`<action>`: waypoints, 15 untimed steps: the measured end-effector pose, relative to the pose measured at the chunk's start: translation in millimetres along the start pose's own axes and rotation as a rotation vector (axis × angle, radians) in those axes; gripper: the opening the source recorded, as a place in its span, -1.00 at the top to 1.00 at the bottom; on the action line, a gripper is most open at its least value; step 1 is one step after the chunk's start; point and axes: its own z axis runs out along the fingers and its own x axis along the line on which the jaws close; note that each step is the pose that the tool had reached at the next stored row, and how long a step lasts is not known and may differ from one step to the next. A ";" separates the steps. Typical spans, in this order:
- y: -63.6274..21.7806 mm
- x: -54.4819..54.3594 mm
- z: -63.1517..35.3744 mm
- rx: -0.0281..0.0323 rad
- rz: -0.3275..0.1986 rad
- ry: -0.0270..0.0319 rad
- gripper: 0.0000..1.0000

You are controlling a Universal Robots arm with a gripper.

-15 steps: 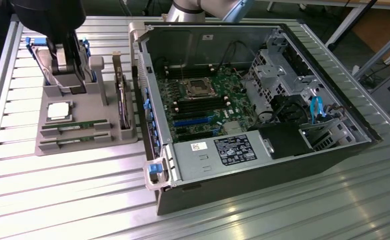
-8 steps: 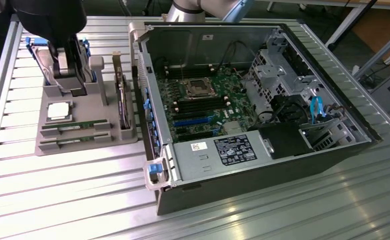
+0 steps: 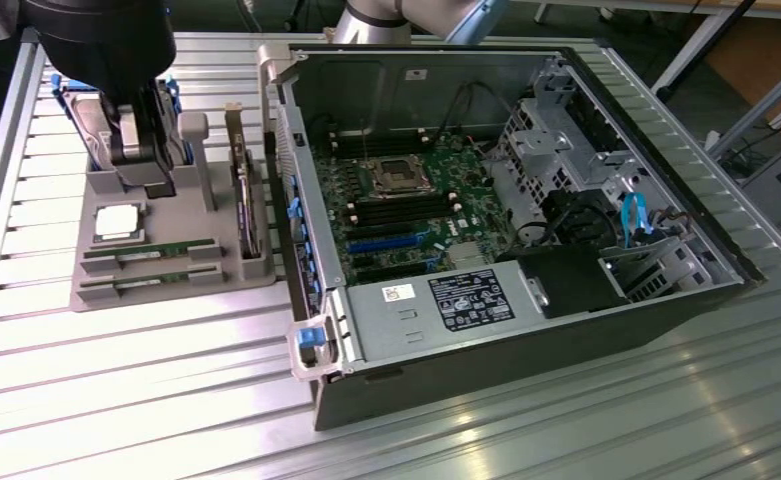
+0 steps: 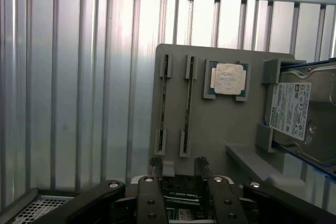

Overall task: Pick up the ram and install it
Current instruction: 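Pick up the ram and move it above insertion slot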

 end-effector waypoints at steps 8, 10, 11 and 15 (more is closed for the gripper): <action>0.1 0.0 5.0 0.0001 0.000 0.0000 0.25; 0.1 0.0 7.2 0.0001 0.000 0.0000 0.25; 0.1 0.0 8.8 0.0001 0.000 0.0000 0.25; 0.1 0.0 11.3 0.0000 0.000 0.0000 0.25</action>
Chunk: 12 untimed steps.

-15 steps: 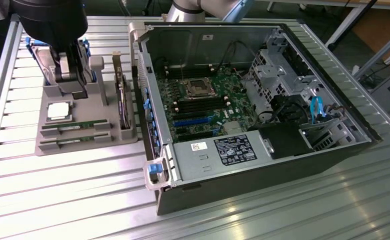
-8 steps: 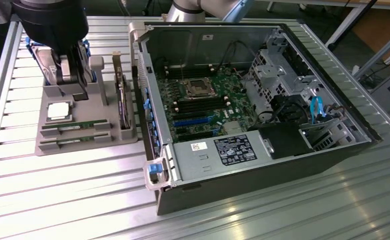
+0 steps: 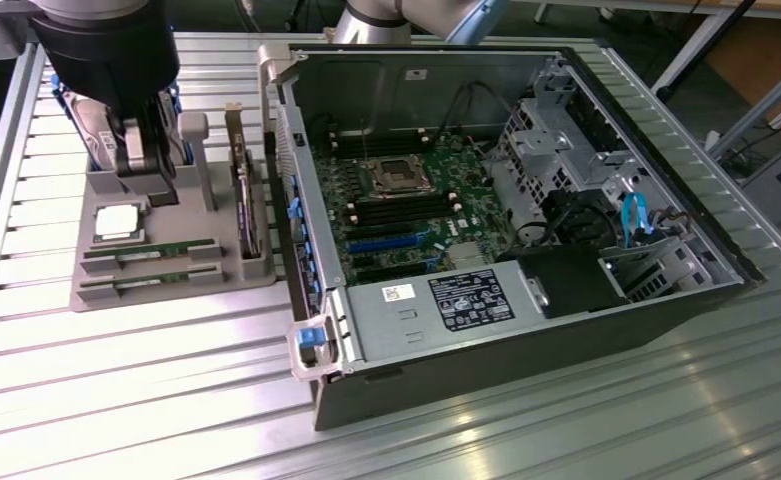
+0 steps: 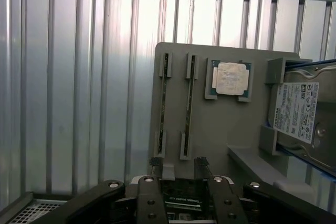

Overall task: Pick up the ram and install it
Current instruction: 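Pick up the ram and move it above insertion slot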

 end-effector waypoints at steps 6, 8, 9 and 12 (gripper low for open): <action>0.0 0.0 3.5 0.0000 0.000 0.0000 0.25; 0.1 0.0 4.7 0.0000 0.000 0.0000 0.25; 0.0 0.0 5.2 0.0001 0.000 0.0000 0.25; 0.1 0.0 6.5 0.0001 0.000 0.0000 0.25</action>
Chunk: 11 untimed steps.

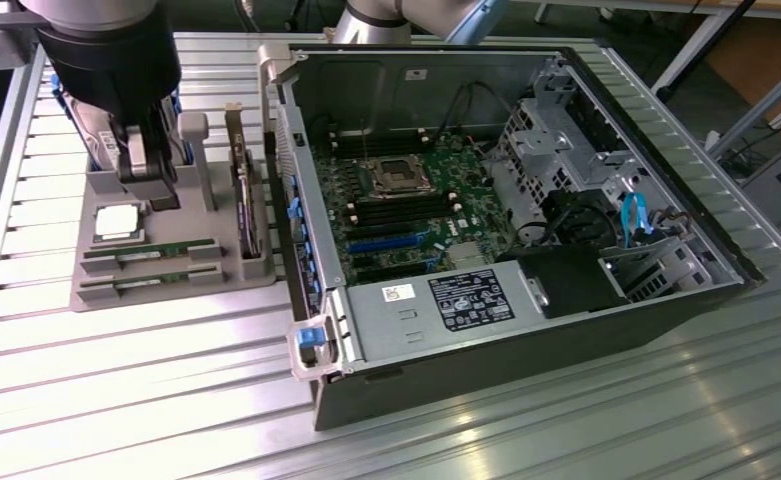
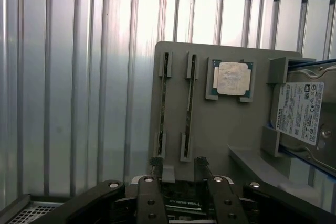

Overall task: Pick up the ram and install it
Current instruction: 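Pick up the ram and move it above insertion slot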

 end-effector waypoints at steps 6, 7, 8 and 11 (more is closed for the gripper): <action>0.0 0.0 3.9 -0.0001 0.000 0.0000 0.25; 0.1 0.0 4.8 0.0000 0.000 0.0000 0.25; 0.1 0.0 5.6 0.0000 0.000 0.0000 0.25; 0.1 0.0 14.8 0.0000 0.000 -0.0001 0.25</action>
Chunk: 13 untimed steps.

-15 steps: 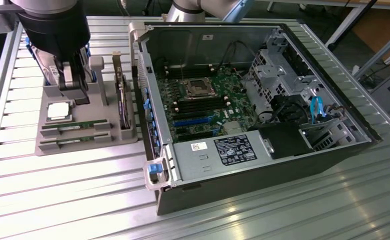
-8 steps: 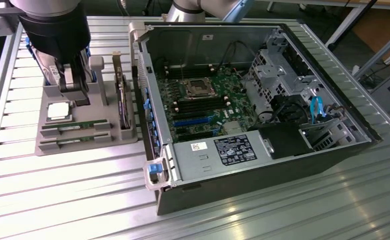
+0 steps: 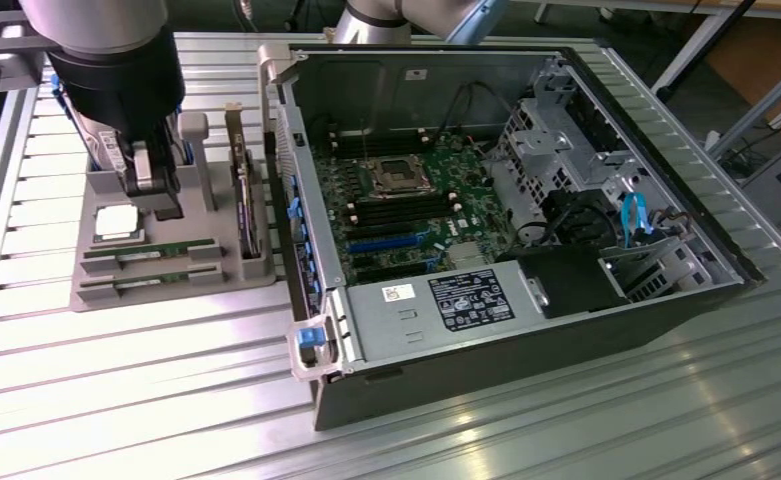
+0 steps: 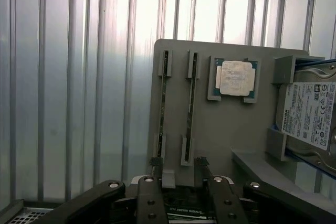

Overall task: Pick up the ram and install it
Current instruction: 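Pick up the ram and move it above insertion slot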

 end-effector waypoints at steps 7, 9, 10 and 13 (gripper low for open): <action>0.0 0.0 4.7 -0.0001 0.000 0.0001 0.25; 0.1 0.0 6.6 0.0000 0.000 0.0000 0.25; 0.1 0.0 7.5 0.0000 0.000 0.0000 0.25; 0.1 0.0 9.8 -0.0001 0.000 0.0001 0.25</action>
